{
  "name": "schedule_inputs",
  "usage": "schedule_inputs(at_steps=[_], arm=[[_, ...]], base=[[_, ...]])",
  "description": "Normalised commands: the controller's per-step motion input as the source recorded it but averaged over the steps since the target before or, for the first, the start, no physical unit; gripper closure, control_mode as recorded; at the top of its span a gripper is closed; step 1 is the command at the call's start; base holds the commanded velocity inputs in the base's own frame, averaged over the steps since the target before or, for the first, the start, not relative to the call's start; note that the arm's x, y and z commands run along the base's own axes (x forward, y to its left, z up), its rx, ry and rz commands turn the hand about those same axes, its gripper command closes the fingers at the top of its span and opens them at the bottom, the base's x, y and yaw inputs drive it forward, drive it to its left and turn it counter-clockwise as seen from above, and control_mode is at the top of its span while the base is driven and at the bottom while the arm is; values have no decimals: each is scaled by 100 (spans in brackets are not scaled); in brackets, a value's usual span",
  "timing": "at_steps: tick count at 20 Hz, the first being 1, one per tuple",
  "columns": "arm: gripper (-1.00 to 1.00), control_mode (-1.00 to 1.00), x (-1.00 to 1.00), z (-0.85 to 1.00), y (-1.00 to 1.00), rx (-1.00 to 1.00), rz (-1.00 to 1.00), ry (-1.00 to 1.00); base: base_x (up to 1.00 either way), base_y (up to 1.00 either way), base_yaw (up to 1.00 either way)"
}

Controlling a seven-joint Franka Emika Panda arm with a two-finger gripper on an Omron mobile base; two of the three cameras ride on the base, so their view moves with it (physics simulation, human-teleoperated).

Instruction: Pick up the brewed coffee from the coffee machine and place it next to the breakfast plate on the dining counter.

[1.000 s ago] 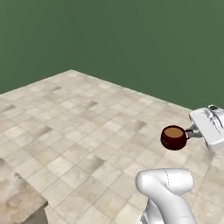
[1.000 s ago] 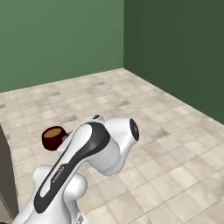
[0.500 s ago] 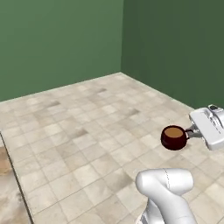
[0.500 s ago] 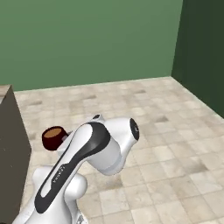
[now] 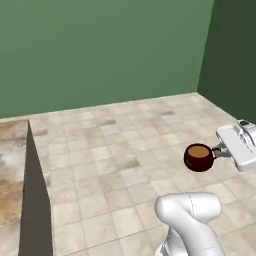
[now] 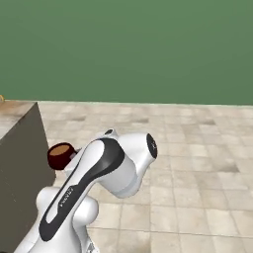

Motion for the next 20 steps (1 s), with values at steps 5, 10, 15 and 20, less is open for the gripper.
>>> schedule_inputs(at_steps=[5, 10, 15, 20], arm=[[100, 100, 0, 0, 0, 0, 0, 0], [100, 100, 0, 0, 0, 0, 0, 0], [100, 100, 0, 0, 0, 0, 0, 0], [100, 100, 0, 0, 0, 0, 0, 0]], base=[[100, -33, 49], [100, -42, 50], [100, -53, 47], [100, -73, 43]])
